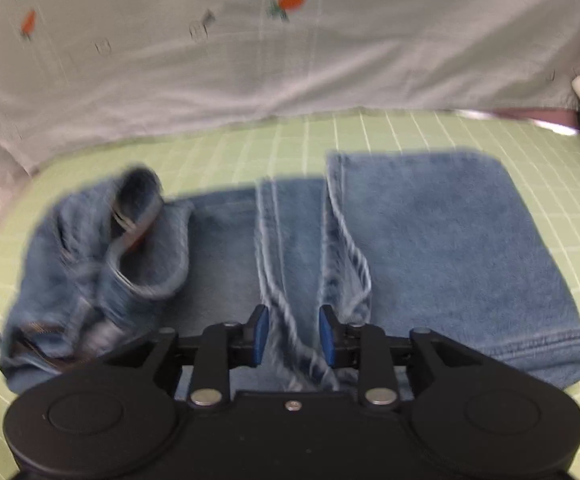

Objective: Fold clothes

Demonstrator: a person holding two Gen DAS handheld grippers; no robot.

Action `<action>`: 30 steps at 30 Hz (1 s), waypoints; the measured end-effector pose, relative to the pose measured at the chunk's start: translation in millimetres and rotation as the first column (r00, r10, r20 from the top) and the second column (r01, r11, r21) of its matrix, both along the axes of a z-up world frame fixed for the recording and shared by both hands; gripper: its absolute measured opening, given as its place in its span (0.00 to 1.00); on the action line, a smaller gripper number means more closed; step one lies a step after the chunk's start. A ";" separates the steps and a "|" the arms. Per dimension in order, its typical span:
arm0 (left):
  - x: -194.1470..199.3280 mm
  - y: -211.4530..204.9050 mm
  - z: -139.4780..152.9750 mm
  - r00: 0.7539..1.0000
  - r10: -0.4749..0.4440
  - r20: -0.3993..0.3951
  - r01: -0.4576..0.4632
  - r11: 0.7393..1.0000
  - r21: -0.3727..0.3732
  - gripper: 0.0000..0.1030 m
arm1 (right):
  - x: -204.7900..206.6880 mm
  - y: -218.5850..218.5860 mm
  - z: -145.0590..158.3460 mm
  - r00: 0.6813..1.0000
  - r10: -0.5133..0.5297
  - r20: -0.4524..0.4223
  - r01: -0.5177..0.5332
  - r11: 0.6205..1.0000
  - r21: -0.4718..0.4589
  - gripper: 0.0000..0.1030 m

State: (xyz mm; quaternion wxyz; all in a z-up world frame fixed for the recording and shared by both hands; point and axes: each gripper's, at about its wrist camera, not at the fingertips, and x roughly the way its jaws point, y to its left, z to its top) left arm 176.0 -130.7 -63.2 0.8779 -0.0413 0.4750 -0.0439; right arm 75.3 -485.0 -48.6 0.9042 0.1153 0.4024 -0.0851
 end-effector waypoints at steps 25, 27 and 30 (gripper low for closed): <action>14.6 -10.0 -11.1 0.998 0.046 -0.046 -0.048 0.999 -0.025 1.00 | 5.9 12.2 8.1 0.998 0.061 -0.012 -0.062 0.973 -0.221 0.12; 15.4 -10.2 -11.6 0.998 0.048 -0.048 -0.049 0.998 -0.026 1.00 | -0.8 20.1 6.3 0.995 0.097 -0.021 -0.100 0.979 -0.179 0.12; 16.6 -9.5 -11.8 0.997 0.048 -0.055 -0.050 0.998 -0.034 1.00 | -0.2 28.2 -21.6 0.988 0.103 -0.115 -0.119 0.983 -0.140 0.13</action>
